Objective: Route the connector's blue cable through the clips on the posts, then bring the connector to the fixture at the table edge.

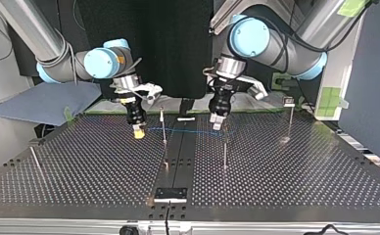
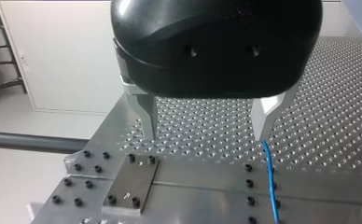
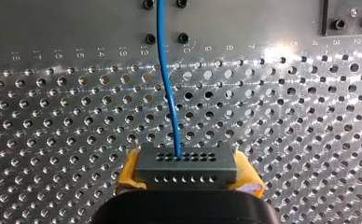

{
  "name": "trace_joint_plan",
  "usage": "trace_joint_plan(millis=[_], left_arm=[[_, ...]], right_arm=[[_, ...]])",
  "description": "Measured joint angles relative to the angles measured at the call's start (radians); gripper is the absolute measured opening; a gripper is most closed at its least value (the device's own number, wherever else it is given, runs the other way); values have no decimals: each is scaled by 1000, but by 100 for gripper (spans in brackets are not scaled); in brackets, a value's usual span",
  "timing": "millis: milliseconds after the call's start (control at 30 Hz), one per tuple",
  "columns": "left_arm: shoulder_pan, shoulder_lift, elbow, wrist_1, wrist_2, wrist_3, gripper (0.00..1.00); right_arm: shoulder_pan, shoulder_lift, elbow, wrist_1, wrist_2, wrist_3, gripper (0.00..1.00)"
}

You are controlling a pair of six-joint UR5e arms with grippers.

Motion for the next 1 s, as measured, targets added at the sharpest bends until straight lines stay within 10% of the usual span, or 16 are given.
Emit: trace_joint_plan(millis=[733, 1000], left_arm=[[-194, -164, 108, -48, -196, 67, 100], [-199, -167, 126, -40, -267, 90, 100]], right_arm=[[0, 0, 0, 10, 0, -1, 0], [3, 0, 0, 10, 0, -4, 0]])
